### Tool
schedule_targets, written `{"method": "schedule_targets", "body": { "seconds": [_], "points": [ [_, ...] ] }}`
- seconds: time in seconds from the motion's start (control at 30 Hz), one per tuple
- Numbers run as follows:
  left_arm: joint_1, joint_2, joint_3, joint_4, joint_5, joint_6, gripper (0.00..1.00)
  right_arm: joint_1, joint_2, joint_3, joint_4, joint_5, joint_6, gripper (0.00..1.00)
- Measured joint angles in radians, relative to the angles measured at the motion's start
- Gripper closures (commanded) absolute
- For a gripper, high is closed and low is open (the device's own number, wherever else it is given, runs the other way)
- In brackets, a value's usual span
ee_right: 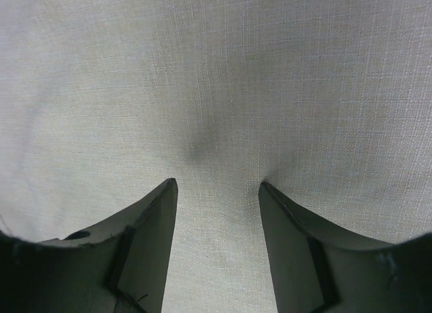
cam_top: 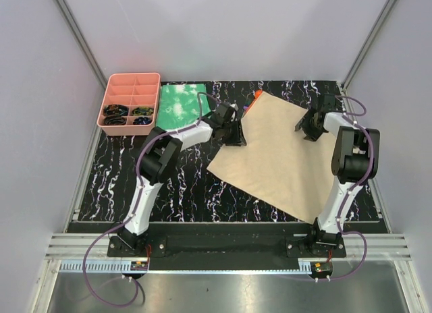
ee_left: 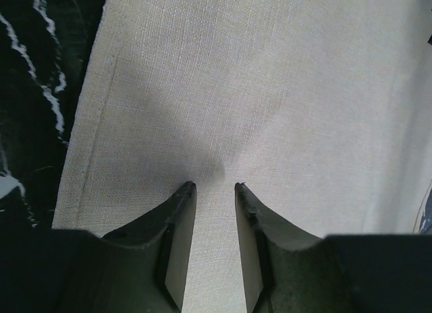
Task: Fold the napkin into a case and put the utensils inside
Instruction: Flatten out the crumpled napkin at the center of the board, then pick up the flattened napkin from the center of the board.
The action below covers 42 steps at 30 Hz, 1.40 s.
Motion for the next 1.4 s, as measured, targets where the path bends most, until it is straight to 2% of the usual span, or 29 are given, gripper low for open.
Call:
{"method": "schedule_targets", "body": {
  "seconds": [0.33, 0.6, 0.7, 0.77, 0.9, 1.0, 1.17, 1.4],
  "points": [
    [0.083, 0.005, 0.011, -0.006, 0.014, 0.019, 0.63, -0.006, 0.078, 0.084, 0.05, -0.154, 0.05, 0.37],
    [0.004, 0.005, 0.012, -0.005, 0.008, 0.043, 0.62, -0.074, 0.047, 0.03, 0.062, -0.197, 0.055, 0.36],
    [-0.024, 0.002, 0.007, 0.001, 0.007, 0.045, 0.56, -0.094, 0.027, 0.01, 0.045, -0.198, 0.049, 0.33],
    [-0.032, -0.007, 0.002, 0.0, 0.004, 0.052, 0.5, -0.099, -0.002, -0.018, 0.023, -0.185, 0.043, 0.3],
    [-0.029, -0.045, -0.015, -0.036, -0.01, 0.071, 0.46, -0.097, -0.082, -0.07, -0.058, -0.135, 0.031, 0.22],
    [-0.029, -0.113, -0.056, -0.057, -0.029, 0.08, 0.45, -0.097, -0.195, -0.135, -0.114, -0.1, 0.032, 0.2],
    [-0.057, -0.268, -0.155, -0.059, -0.057, 0.084, 0.46, -0.097, -0.41, -0.267, -0.166, -0.055, 0.031, 0.21],
    [-0.107, -0.401, -0.313, -0.027, -0.056, 0.099, 0.51, -0.097, -0.546, -0.446, -0.197, -0.049, 0.031, 0.22]
  ]
}}
